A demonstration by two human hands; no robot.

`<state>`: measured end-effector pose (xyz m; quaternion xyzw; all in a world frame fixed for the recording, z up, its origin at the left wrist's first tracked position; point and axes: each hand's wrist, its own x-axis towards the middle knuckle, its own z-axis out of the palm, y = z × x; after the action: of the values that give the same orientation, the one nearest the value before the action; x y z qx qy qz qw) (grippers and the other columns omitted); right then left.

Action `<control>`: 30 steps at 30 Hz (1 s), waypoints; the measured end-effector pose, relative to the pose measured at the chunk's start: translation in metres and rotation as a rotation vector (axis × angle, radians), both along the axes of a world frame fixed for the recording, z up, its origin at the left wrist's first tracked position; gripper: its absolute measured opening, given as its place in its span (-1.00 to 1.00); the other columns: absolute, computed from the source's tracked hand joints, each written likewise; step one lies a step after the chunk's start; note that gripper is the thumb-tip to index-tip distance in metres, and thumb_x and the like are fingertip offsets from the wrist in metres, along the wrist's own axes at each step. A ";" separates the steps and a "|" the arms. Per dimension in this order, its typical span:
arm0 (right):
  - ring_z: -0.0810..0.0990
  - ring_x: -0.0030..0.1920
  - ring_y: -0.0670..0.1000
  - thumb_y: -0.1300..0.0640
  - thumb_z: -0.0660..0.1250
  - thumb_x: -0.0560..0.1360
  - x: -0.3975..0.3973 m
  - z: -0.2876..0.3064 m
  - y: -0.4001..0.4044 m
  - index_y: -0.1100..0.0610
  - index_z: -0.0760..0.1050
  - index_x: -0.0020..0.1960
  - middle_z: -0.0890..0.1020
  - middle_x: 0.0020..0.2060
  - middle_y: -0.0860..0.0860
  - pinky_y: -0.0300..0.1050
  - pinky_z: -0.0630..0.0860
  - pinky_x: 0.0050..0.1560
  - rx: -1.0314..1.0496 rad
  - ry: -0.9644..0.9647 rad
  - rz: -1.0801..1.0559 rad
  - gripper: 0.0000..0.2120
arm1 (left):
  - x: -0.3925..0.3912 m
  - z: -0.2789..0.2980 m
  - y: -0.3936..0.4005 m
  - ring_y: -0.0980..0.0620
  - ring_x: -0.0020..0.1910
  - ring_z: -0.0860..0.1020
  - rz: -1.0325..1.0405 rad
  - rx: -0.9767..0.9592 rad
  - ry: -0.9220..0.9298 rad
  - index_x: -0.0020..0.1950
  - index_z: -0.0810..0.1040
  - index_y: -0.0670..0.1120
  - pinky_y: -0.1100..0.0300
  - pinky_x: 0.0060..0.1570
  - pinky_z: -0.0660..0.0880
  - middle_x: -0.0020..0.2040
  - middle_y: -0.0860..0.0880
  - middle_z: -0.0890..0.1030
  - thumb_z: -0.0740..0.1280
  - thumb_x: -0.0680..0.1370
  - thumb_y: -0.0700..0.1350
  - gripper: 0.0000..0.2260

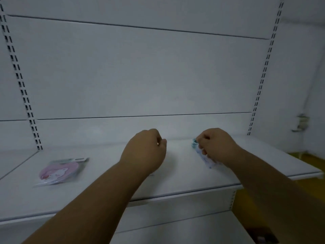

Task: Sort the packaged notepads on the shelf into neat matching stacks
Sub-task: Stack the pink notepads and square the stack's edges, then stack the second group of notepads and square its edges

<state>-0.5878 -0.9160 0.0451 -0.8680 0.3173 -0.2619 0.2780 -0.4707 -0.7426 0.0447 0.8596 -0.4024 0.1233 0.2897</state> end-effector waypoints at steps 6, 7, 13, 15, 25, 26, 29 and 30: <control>0.62 -0.05 0.06 0.10 0.33 0.53 -0.034 -0.007 -0.075 0.18 0.66 0.03 0.69 0.00 0.10 -0.11 0.51 -0.04 -0.139 0.165 -0.017 -0.79 | -0.042 -0.017 -0.085 -0.02 -0.12 0.54 -0.098 0.115 0.221 0.04 0.59 -0.15 0.19 -0.17 0.43 0.00 -0.10 0.64 0.20 0.61 0.05 -0.69; 0.62 -0.07 0.06 0.03 0.35 0.51 -0.037 -0.012 -0.085 0.16 0.62 0.07 0.68 -0.03 0.09 -0.14 0.50 -0.10 -0.132 0.192 -0.037 -0.77 | -0.046 -0.021 -0.100 -0.03 -0.12 0.53 -0.097 0.180 0.250 0.10 0.58 -0.15 0.19 -0.15 0.44 0.06 -0.13 0.63 0.16 0.62 0.08 -0.65; 0.53 -0.27 -0.04 -0.09 0.30 0.52 -0.039 -0.037 -0.110 0.16 0.55 0.09 0.59 -0.14 0.05 -0.22 0.39 -0.38 -0.066 0.240 -0.028 -0.67 | -0.061 -0.037 -0.157 -0.16 0.20 0.51 -0.010 0.440 0.172 0.45 0.31 0.01 0.01 0.20 0.49 0.30 -0.17 0.50 0.03 0.64 0.17 -0.56; 0.49 -0.32 -0.05 -0.04 0.31 0.52 -0.036 -0.040 -0.109 0.20 0.55 0.07 0.56 -0.19 0.05 -0.23 0.34 -0.43 -0.008 0.191 -0.016 -0.69 | -0.062 -0.042 -0.169 -0.11 0.09 0.53 0.073 0.355 0.274 0.34 0.41 -0.03 0.00 0.16 0.52 0.23 -0.13 0.55 0.04 0.58 0.21 -0.53; 0.68 -0.19 -0.02 0.16 0.35 0.52 -0.031 -0.034 -0.087 0.10 0.53 0.00 0.68 -0.13 0.02 -0.01 0.68 -0.13 0.419 -0.343 0.159 -0.93 | -0.066 -0.034 -0.142 -0.15 -0.05 0.66 0.080 -0.353 0.640 0.16 0.47 -0.18 -0.07 -0.02 0.64 0.04 -0.16 0.64 0.28 0.55 -0.16 -0.79; 0.71 -0.18 0.00 0.16 0.34 0.52 -0.028 -0.032 -0.082 0.08 0.57 0.02 0.70 -0.13 0.02 0.01 0.68 -0.10 0.436 -0.389 0.183 -0.90 | -0.069 -0.034 -0.135 -0.09 -0.05 0.66 0.037 -0.435 0.640 0.17 0.46 -0.10 -0.06 -0.03 0.65 0.07 -0.11 0.64 0.30 0.56 -0.14 -0.80; 0.72 -0.17 0.00 0.09 0.35 0.52 -0.018 -0.031 -0.068 -0.01 0.49 0.04 0.68 -0.06 0.02 -0.03 0.69 -0.16 0.529 -0.455 0.228 -0.89 | -0.074 -0.041 -0.117 0.06 -0.02 0.66 -0.117 -0.529 0.622 0.18 0.44 0.03 0.11 -0.03 0.65 0.11 0.00 0.64 0.28 0.61 -0.04 -0.84; 0.73 -0.15 0.02 0.07 0.37 0.51 -0.015 -0.033 -0.062 0.00 0.45 0.06 0.67 -0.04 0.03 -0.01 0.69 -0.17 0.608 -0.477 0.250 -0.84 | -0.077 -0.043 -0.113 0.10 -0.03 0.66 -0.162 -0.537 0.625 0.19 0.43 0.05 0.23 -0.09 0.64 0.11 0.03 0.63 0.25 0.62 -0.01 -0.84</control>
<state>-0.6032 -0.9782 0.0124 -0.6931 0.1986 -0.3144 0.6175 -0.5477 -0.8555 0.0018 0.7154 -0.3149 -0.0664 0.6202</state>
